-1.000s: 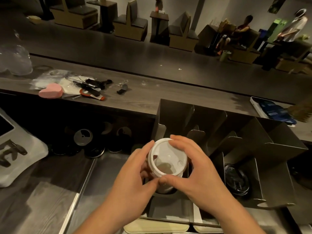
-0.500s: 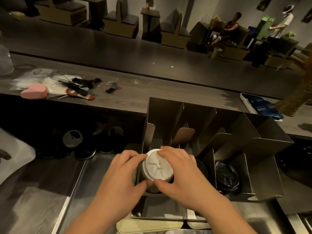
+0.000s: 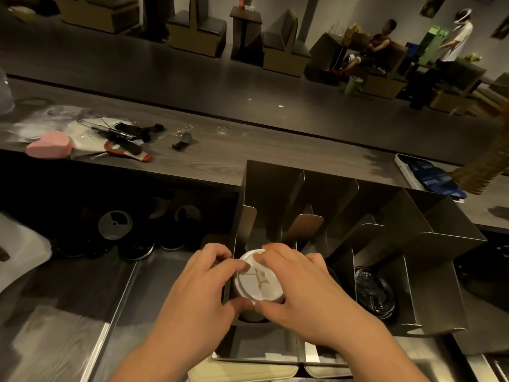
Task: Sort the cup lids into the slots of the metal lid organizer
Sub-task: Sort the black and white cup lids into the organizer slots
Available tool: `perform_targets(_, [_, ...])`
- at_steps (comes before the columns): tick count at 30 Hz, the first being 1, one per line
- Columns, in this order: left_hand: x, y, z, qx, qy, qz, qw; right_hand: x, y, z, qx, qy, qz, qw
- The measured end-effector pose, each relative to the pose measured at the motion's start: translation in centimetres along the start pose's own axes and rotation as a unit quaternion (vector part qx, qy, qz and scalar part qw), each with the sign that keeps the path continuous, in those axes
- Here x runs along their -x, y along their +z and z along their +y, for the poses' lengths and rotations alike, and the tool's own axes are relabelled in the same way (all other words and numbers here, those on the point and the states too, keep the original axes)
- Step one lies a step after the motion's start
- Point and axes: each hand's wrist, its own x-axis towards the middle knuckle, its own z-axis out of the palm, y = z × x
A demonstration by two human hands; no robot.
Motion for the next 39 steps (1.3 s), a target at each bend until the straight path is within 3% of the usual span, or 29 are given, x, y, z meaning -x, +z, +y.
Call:
perform_targets(3, [0.0,-0.3,-0.5,0.042,0.011,-0.011,0.999,0.0,-0.6,-0.4,0.023,0.008,-0.012,1.000])
perform_targets(5, [0.2,-1.0,-1.0,0.133,0.008,0.011,0.991,0.2,-0.8,-0.8,0.053,0.003,0.006,0.999])
perform_targets(7, [0.3,-1.7,-2.0,0.202,-0.001,0.053,0.978,-0.2,-0.8,-1.4,0.050,-0.029,0.072,0.996])
perform_targets(10, [0.0,-1.4,-5.6,0.220,-0.053,0.105,0.968,-1.4,0.1,-3.0,-0.047,-0.087,0.165,0.981])
perform_targets(14, [-1.0,0.8,-13.4,0.082,-0.143,0.079,0.983,-4.2,2.9,-6.3,-0.088,-0.179,0.130,0.971])
perform_targets(19, [-4.7,2.0,-23.2,-0.031,-0.286,0.006,0.958,-7.7,4.6,-7.7,0.007,-0.191,0.016,0.982])
perform_targets(21, [-7.1,1.6,-25.7,-0.117,-0.290,-0.003,0.950,-8.5,4.3,-7.8,0.004,-0.191,-0.010,0.981])
perform_targets(27, [-11.9,1.8,-28.7,-0.123,-0.304,-0.128,0.936,-9.1,3.8,-7.7,-0.037,-0.173,-0.043,0.983])
perform_targets(33, [-13.8,4.7,-28.6,-0.158,-0.293,-0.202,0.921,-9.1,4.1,-8.1,-0.019,-0.166,-0.048,0.985])
perform_targets(37, [-12.9,7.1,-29.0,-0.256,-0.287,-0.209,0.899,-8.9,4.1,-8.2,-0.001,-0.157,-0.052,0.986])
perform_targets(39, [-11.5,7.7,-29.4,-0.285,-0.256,-0.189,0.904,-8.9,4.3,-8.3,0.012,-0.153,-0.052,0.987])
